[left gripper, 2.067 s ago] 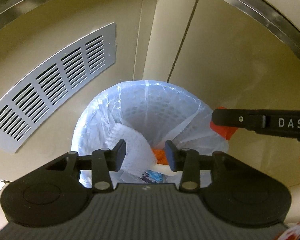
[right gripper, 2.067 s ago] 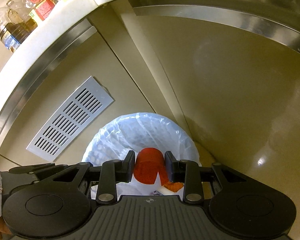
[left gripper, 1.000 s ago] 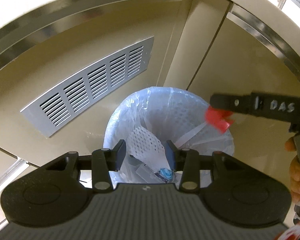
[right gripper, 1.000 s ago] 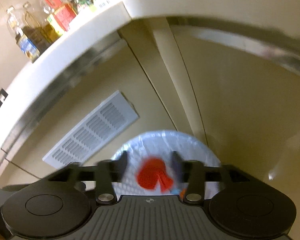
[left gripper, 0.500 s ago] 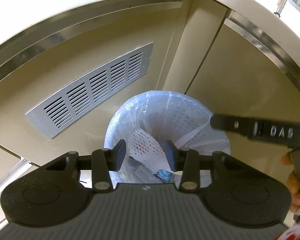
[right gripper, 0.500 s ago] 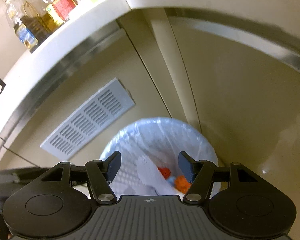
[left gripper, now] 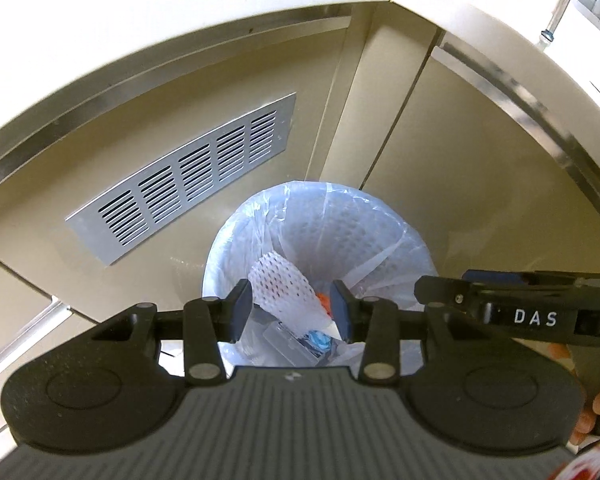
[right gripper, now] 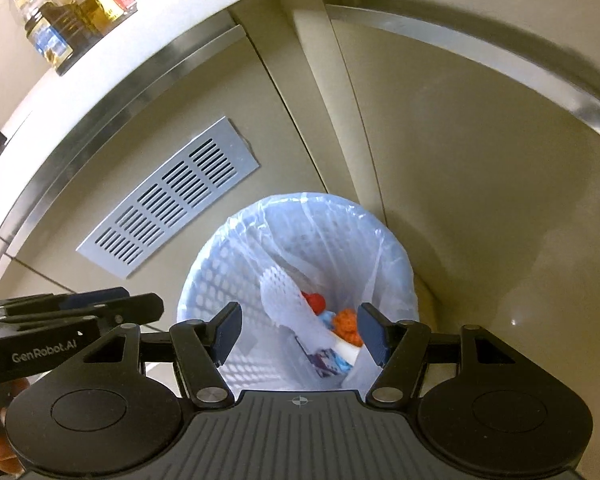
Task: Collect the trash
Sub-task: 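Raise both tools back up toward the counter items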
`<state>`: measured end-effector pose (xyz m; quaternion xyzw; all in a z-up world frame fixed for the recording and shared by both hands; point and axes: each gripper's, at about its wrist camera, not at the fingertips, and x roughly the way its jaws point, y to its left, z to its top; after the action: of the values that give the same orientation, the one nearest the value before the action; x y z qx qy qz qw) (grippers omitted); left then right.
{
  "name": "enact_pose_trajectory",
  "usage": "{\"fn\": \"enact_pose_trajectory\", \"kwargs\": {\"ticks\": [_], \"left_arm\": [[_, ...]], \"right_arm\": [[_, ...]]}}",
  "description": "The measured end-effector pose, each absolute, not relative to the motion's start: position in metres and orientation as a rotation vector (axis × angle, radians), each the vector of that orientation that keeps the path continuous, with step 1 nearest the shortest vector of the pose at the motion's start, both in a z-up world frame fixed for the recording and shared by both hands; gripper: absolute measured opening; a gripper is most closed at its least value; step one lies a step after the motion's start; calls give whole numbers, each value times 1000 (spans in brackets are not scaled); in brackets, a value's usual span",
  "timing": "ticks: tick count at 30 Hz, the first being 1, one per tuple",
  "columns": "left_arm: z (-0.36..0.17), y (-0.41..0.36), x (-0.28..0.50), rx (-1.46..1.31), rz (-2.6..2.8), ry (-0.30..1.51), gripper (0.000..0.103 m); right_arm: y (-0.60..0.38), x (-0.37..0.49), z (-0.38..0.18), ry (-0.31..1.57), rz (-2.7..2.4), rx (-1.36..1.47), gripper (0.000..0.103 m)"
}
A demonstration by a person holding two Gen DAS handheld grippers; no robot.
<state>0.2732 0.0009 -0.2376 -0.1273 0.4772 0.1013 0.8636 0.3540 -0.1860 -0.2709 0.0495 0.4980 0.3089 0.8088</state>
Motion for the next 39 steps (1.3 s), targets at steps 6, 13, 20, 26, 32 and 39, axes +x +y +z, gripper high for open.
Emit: {"fn": "enact_pose_trajectory", "kwargs": {"ticks": [6, 13, 20, 26, 32, 39], "left_arm": [[-218, -12, 261, -266, 237, 1009, 38], [-191, -22, 240, -256, 262, 1006, 39], [-157, -34, 228, -234, 289, 971, 40], [-125, -48, 226, -202, 295, 904, 41], [-101, -58, 232, -170, 287, 842, 42], [-83, -60, 247, -154, 285, 789, 46]], "right_arm": [[-195, 344, -255, 1065, 686, 92, 65], [-205, 331, -231, 1064, 731, 89, 70], [-215, 317, -202, 1041, 778, 87, 71], [-226, 312, -172, 969, 813, 99, 72], [-240, 315, -146, 898, 807, 132, 73], [-249, 333, -127, 841, 772, 165, 73]]}}
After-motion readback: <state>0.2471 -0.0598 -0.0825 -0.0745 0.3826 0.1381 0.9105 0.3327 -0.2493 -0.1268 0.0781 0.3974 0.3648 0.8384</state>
